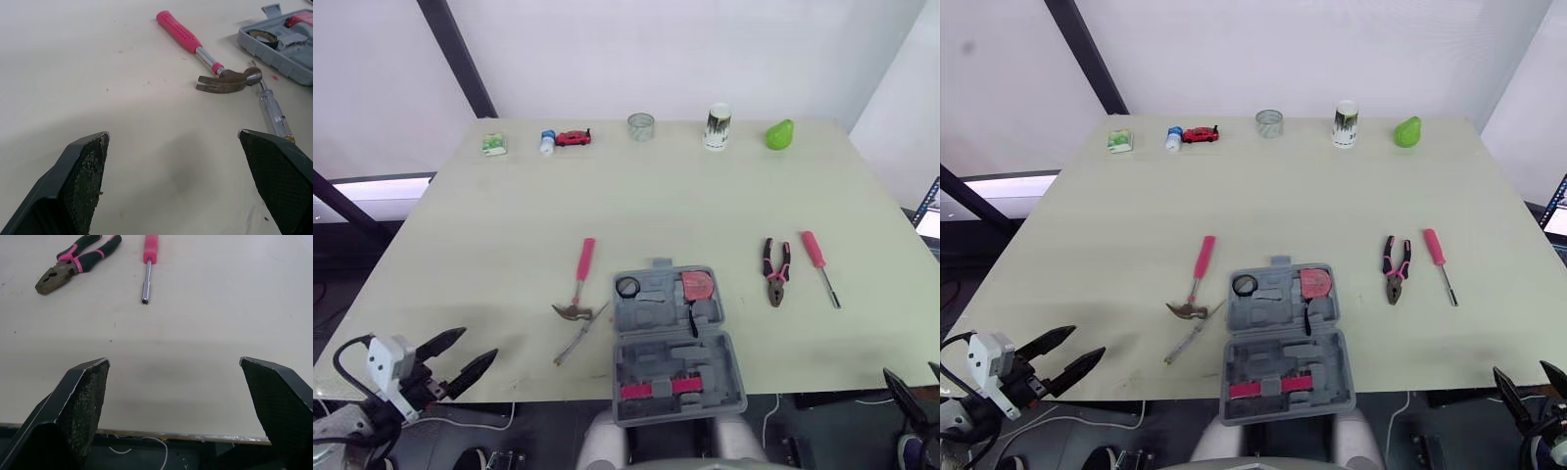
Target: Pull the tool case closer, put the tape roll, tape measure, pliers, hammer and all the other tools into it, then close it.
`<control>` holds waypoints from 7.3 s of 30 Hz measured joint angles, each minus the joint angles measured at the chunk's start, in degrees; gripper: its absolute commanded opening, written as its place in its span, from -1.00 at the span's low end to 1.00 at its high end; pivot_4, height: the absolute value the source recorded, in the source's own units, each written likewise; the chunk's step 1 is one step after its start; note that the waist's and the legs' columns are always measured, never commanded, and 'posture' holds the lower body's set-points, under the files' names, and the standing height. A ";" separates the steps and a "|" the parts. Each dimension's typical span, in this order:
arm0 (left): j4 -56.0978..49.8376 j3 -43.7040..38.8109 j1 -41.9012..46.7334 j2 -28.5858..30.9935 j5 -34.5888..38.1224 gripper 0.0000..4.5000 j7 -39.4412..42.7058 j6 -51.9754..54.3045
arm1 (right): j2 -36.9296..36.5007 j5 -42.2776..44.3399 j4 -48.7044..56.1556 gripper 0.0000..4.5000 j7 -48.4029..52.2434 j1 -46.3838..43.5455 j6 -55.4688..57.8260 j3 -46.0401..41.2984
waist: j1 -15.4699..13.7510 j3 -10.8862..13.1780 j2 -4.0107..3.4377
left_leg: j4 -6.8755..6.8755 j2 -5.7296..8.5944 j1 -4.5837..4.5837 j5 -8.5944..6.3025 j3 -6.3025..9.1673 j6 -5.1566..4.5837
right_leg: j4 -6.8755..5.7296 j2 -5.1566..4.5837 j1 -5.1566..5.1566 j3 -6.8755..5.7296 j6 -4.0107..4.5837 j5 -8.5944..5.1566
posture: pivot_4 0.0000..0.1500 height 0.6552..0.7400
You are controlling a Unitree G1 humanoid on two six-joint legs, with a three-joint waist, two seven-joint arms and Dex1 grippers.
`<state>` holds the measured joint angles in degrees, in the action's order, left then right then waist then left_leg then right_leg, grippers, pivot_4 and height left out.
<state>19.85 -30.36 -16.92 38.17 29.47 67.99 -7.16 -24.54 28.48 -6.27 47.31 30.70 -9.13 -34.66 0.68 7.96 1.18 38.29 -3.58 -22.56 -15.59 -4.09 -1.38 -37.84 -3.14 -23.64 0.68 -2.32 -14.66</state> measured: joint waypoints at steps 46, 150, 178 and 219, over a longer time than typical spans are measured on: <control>-29.56 25.78 32.77 7.65 5.82 1.00 16.80 19.75 | 20.24 -20.27 7.48 0.99 -44.01 -31.33 27.38 27.73 | 0.36 0.06 -0.05 | 0.04 0.27 -0.17 0.02 -0.02 -0.01 | -0.04 0.20 -0.02 -0.07 -0.22 0.12 | 1.00 1.00; -18.12 19.40 21.97 15.16 3.90 1.00 21.59 5.61 | -1.31 -28.87 6.32 0.80 21.00 -64.91 30.23 62.33 | 0.14 0.75 0.12 | 0.10 0.26 -0.35 0.02 -0.08 -0.01 | -0.14 0.29 -0.22 0.01 -0.23 0.12 | 1.00 1.00; -20.72 19.60 20.03 14.01 3.91 1.00 21.11 5.69 | 3.43 -31.48 -9.70 -0.99 16.54 -63.74 17.67 61.95 | 0.13 0.73 0.12 | 0.11 0.26 -0.23 0.03 -0.08 0.00 | -0.17 0.29 -0.14 0.02 -0.23 0.13 | 1.00 1.00; -21.26 8.16 5.67 7.06 3.25 1.00 6.32 10.11 | 1.01 -13.12 15.65 -0.99 -0.10 -33.60 18.74 31.71 | -0.26 -0.27 -0.06 | -0.09 0.21 -0.24 0.01 -0.08 0.00 | -0.02 0.21 -0.15 -0.04 -0.08 0.01 | 1.00 1.00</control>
<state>-1.42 -22.20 -11.25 45.24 32.73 74.32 2.95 -23.53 15.36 9.38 47.21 -2.90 9.61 -2.95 0.42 7.69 1.12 38.20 -3.37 -22.80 -15.58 -4.17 -1.38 -37.86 -2.93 -23.79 0.64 -2.40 -14.65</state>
